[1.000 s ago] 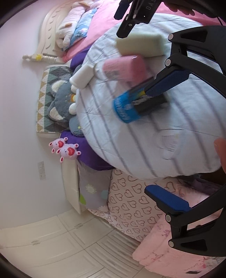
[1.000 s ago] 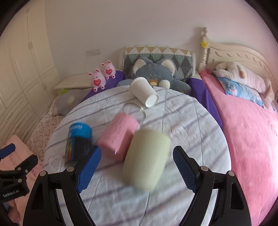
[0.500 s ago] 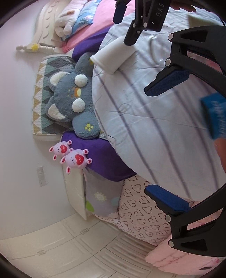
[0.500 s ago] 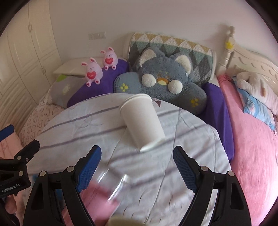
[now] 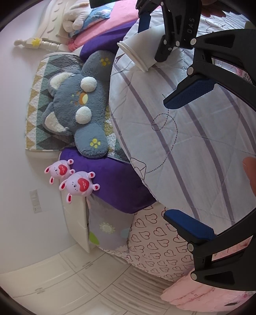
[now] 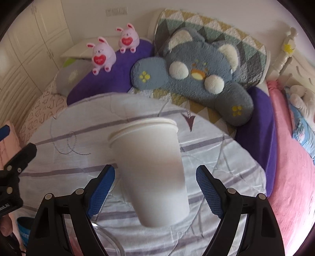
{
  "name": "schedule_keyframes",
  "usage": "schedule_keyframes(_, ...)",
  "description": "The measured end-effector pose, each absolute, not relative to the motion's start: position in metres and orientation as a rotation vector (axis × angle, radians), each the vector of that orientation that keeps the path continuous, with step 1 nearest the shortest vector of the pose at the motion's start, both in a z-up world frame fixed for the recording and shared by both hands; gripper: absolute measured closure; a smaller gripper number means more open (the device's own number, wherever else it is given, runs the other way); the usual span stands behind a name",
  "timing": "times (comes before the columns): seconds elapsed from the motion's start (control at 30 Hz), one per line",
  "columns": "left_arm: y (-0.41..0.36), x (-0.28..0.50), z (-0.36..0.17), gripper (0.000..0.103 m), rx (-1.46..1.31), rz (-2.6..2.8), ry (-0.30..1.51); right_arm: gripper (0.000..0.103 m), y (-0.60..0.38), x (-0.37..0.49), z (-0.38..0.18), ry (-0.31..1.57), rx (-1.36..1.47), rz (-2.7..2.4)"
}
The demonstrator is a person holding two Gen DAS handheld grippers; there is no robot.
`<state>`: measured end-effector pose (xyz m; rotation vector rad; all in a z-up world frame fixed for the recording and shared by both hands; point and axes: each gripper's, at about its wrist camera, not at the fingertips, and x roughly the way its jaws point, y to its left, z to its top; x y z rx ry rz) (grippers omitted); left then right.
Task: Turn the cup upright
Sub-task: 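Reach the right tool to the white paper cup and close on it, then lift the white cup with the right tool, rotate it upright, set it down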
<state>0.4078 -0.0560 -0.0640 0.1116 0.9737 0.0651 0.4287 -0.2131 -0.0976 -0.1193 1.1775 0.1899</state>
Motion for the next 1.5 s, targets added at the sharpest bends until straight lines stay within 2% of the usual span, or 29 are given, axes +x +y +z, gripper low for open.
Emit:
schedule_keyframes(0.03, -0.057, 0.407, -0.064, 0.0, 0.114, 0.063, 0.974, 0.021, -0.213, 0.428, -0.099, 1.18, -0.123, 0.194)
schedule_keyframes(0.07, -0.058, 0.408, -0.064, 0.0, 0.117, 0.063, 0.974, 0.031, -0.213, 0.428, -0.1, 1.182, -0.123, 0.199)
schedule_keyframes(0.1, -0.058, 0.408, -0.064, 0.0, 0.119, 0.061, 0.975, 0.035, -0.212, 0.428, -0.101, 1.183, -0.121, 0.199)
schedule_keyframes(0.33, -0.058, 0.403, -0.058, 0.0, 0.11, 0.053, 0.969, 0.035, -0.213, 0.426, -0.095, 1.156, -0.118, 0.199)
schedule_keyframes(0.63, -0.047, 0.365, -0.024, 0.0, 0.079, 0.049, 0.909, 0.035, -0.215, 0.39, -0.04, 1.043, -0.088, 0.18)
schedule_keyframes(1.03, -0.03, 0.233, 0.009, 0.0, 0.083, 0.024, 0.831, 0.035, -0.189, 0.248, 0.01, 0.959, -0.01, 0.181)
schedule_keyframes(1.23, -0.013, 0.158, -0.004, 0.0, 0.101, 0.006, 0.852, 0.035, -0.183, 0.158, -0.008, 0.98, 0.118, 0.175)
schedule_keyframes(1.5, 0.012, 0.103, -0.029, 0.0, 0.094, 0.03, 0.907, 0.035, -0.162, 0.1, -0.078, 1.064, 0.268, 0.149)
